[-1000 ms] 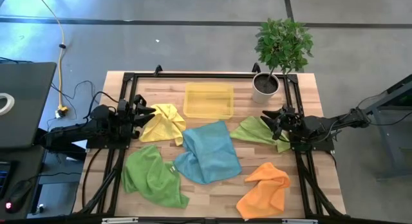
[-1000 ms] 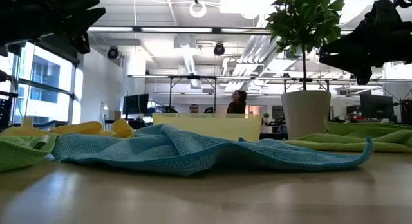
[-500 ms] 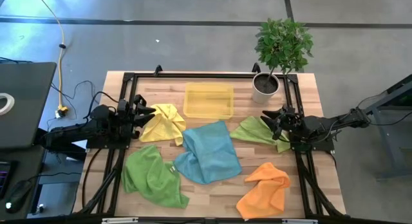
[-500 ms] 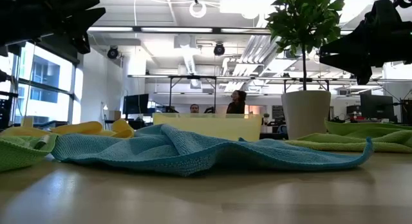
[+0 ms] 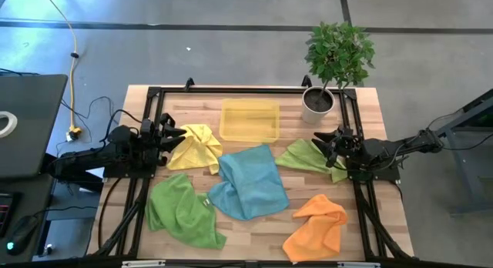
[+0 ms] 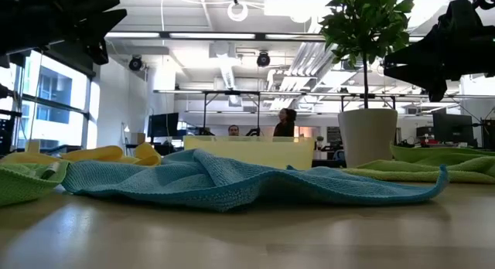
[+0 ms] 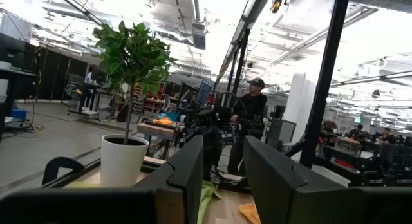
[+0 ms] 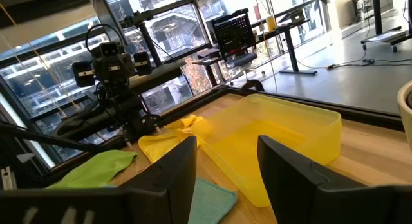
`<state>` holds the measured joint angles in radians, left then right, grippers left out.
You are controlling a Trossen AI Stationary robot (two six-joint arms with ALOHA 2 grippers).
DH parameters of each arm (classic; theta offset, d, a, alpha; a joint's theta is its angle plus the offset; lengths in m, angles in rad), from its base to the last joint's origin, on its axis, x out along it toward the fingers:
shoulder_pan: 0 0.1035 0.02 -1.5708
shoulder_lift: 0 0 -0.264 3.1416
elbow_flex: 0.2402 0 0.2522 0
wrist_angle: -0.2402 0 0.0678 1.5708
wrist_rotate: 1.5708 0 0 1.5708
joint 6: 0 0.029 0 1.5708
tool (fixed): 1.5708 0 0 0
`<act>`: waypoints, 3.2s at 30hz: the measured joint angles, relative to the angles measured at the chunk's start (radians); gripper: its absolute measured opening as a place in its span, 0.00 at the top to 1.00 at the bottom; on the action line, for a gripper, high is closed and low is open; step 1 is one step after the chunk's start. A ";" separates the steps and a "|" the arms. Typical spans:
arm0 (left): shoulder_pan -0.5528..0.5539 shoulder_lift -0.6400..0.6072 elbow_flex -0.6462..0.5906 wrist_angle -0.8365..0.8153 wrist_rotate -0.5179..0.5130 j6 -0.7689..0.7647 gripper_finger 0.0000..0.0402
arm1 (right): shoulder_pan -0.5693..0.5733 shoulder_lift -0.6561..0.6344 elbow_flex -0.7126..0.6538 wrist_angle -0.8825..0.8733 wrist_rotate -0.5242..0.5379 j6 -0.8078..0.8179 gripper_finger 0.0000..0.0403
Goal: Fold microfiber towels
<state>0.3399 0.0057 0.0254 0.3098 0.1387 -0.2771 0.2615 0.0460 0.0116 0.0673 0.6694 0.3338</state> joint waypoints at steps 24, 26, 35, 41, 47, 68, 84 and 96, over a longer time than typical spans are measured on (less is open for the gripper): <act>0.000 0.000 0.000 0.000 0.000 0.000 0.75 | 0.000 0.000 0.000 0.000 0.000 0.000 0.61; 0.000 0.000 0.000 0.000 0.000 0.000 0.75 | 0.000 0.000 0.000 0.000 0.000 0.000 0.61; 0.000 0.000 0.000 0.000 0.000 0.000 0.75 | 0.000 0.000 0.000 0.000 0.000 -0.001 0.61; 0.000 0.000 0.000 0.000 0.000 0.000 0.75 | 0.000 0.000 0.000 0.000 0.000 0.000 0.61; 0.000 0.000 0.000 0.000 0.000 0.000 0.75 | 0.000 0.000 0.000 0.000 0.000 0.001 0.61; 0.000 0.000 0.000 0.009 -0.001 0.000 0.75 | 0.000 0.000 0.000 0.000 0.000 0.000 0.61; -0.001 0.001 0.000 0.355 -0.073 -0.034 0.75 | 0.000 0.000 0.000 0.000 0.000 0.000 0.61; 0.000 0.189 0.182 0.234 -0.076 0.026 0.75 | 0.000 0.000 0.000 0.000 0.000 0.001 0.61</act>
<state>0.3401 0.1942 0.2073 0.5439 0.0630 -0.2507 0.2615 0.0463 0.0114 0.0673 0.6697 0.3346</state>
